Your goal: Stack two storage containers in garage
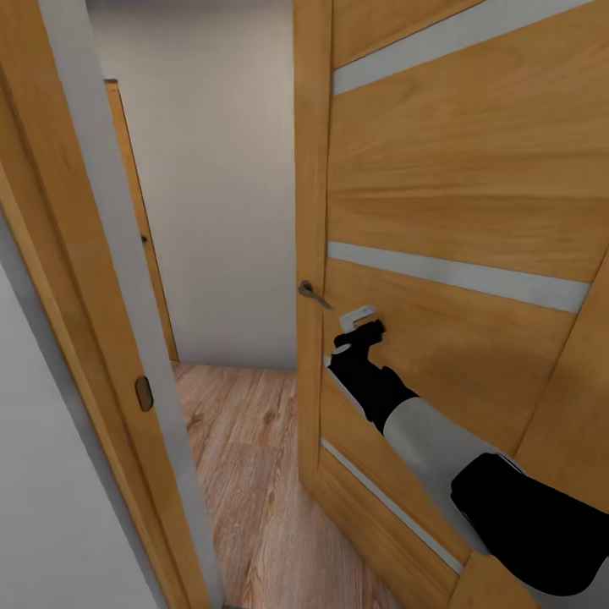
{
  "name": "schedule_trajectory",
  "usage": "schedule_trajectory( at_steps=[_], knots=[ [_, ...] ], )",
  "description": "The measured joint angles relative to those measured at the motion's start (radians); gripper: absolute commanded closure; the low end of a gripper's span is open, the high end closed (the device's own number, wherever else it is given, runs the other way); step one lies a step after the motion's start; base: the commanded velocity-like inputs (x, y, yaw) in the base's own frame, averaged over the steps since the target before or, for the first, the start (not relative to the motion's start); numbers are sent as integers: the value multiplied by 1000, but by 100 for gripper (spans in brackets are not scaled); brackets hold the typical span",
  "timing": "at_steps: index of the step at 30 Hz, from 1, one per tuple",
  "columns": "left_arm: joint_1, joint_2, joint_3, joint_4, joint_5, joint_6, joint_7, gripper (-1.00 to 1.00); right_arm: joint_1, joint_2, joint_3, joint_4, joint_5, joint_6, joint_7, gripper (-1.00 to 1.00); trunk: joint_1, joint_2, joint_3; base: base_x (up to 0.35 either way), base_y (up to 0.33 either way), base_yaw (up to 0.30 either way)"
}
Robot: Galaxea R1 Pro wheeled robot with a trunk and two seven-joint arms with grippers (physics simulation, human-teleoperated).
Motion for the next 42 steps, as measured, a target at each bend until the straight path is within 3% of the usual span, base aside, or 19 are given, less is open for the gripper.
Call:
schedule_trajectory(
  at_steps=[14, 22, 33, 42],
  knots=[
    [0, 0, 0, 0, 0, 0, 2, -100, -3, 0, 5, 124, 12, 14, -35, -100, 0, 0, 0, 0, 0, 0],
    [0, 0, 0, 0, 0, 0, 3, -100, -45, 0, -4, 196, -3, 5, -34, -100, 0, 0, 0, 0, 0, 0],
    [0, 0, 0, 0, 0, 0, 3, -100, -49, 0, -7, 189, -20, 5, -33, -100, 0, 0, 0, 0, 0, 0],
    [0, 0, -2, 0, -3, 0, 2, -100, -49, 0, -12, 77, -21, 18, -27, -100, 0, 0, 0, 80, -13, 0]
  ],
)
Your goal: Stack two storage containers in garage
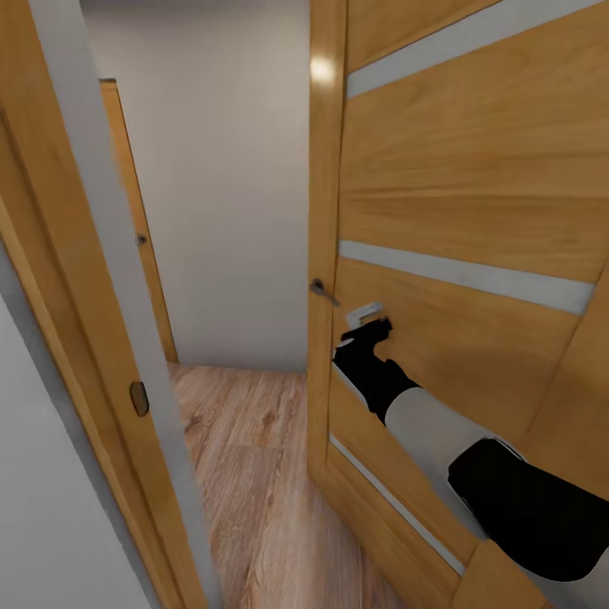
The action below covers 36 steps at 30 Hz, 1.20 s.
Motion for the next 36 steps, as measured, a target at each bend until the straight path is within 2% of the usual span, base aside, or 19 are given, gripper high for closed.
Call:
schedule_trajectory(
  at_steps=[12, 17, 26, 28, 30, 32, 36],
  knots=[
    [0, 0, -2, -1, -2, 0, 0, -100, 0, 0, -2, -14, -6, 0, 2, -100, 0, 0, 0, 283, -73, 0],
    [0, 1, -2, -1, -2, 0, 0, -100, 0, 0, 1, -5, 4, 1, -3, -100, 0, 0, 0, 56, -15, 0],
    [0, 1, -2, 0, -2, 0, 1, -100, 0, 0, -1, 4, -1, 0, -2, -100, 0, 0, 0, 2, -1, 0],
    [0, 1, -2, 0, -2, 0, 0, -100, -1, -9, -3, 5, -16, -6, 2, -100, 0, 0, 0, 0, 0, 0],
    [0, 1, -2, 0, -2, 0, 1, -100, -1, -24, -6, 3, -70, -5, 2, -100, 0, 0, 0, 0, 0, 0],
    [0, 0, -1, -1, -2, 0, 1, -100, 0, -40, -6, 7, -97, -7, 3, -100, 0, 0, 0, 0, 0, 0],
    [0, 0, -1, -1, -2, 0, 1, -100, -2, -63, -6, 26, -119, -9, 3, -100, 0, 0, 0, 0, 0, 0]
  ],
)
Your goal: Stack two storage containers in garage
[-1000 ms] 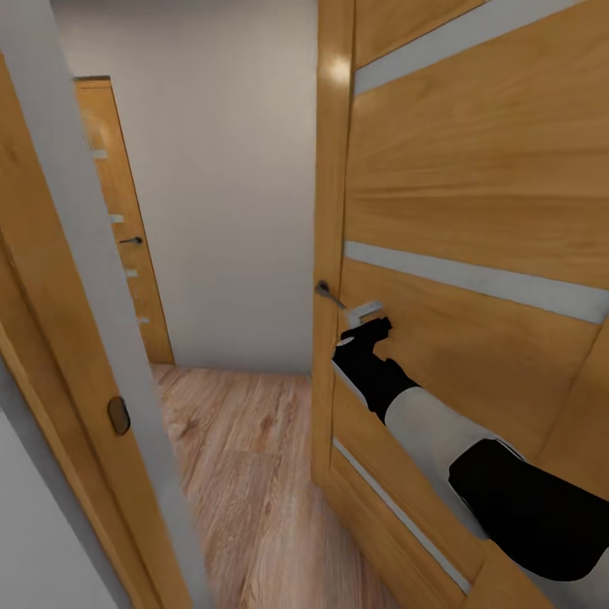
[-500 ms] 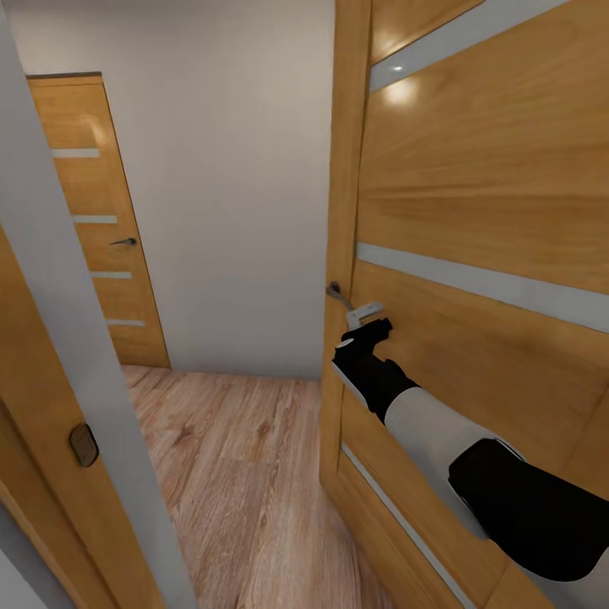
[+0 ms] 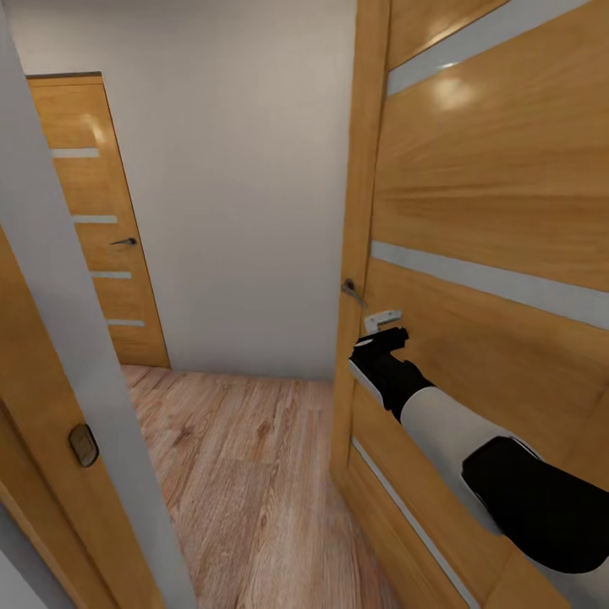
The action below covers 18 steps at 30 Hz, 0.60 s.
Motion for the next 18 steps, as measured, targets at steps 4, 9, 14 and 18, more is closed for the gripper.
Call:
schedule_trajectory(
  at_steps=[4, 9, 14, 18],
  knots=[
    [0, 0, 0, 0, 0, 0, 0, -100, -16, -13, -1, 31, -12, -8, 1, -100, 0, 0, 0, 0, 0, 0],
    [0, 0, 0, 0, 0, 0, -1, -100, -23, -30, -1, 45, -16, -12, 2, -100, 0, 0, 0, 0, 0, 0],
    [0, 1, 0, 0, 0, 0, 0, -100, -35, -50, -6, 49, -27, -17, 3, -100, 0, 0, 0, 0, 0, 0],
    [0, 1, 0, 0, 0, 0, 0, -100, -41, -71, -3, 51, -23, -17, 18, -100, 0, 0, 0, 0, 0, 0]
  ],
)
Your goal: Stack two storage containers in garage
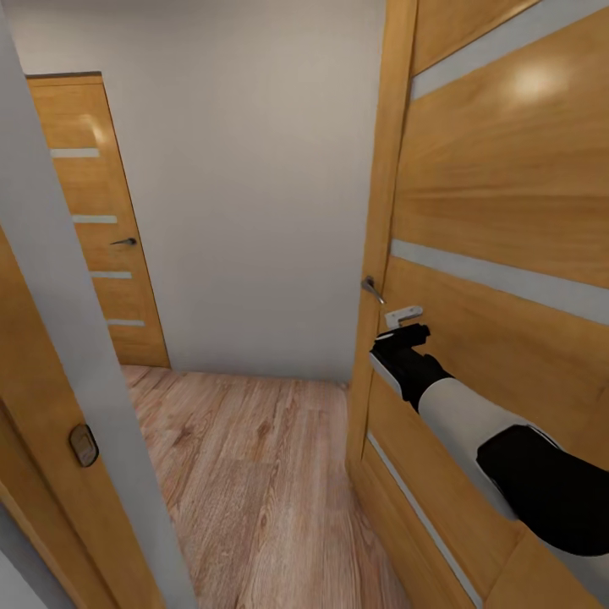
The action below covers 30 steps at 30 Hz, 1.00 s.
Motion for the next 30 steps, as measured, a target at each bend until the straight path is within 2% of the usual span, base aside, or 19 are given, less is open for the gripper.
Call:
schedule_trajectory(
  at_steps=[10, 17, 22, 27, 30],
  knots=[
    [0, 0, 0, 0, 0, 0, 0, -100, -1, -35, 2, 0, 6, 1, 3, -100, 0, 0, 0, 0, 0, 0],
    [0, -1, 0, 0, 0, 0, 0, -100, -1, -54, 2, -14, -27, 0, 4, -100, 0, 0, 0, 0, 0, 0],
    [0, 0, 0, -1, 0, 0, 0, -100, -1, -13, -4, -16, -27, -15, 23, -100, 0, 0, 0, 0, 0, 0],
    [0, 1, 0, -1, 0, 0, 0, -100, -1, 13, -4, -16, -28, -28, 25, -100, 0, 0, 0, 0, 0, 0],
    [0, 2, 0, -2, 0, 0, 0, -100, -1, 17, -4, -16, -29, -29, 25, -100, 0, 0, 0, 0, 0, 0]
  ],
)
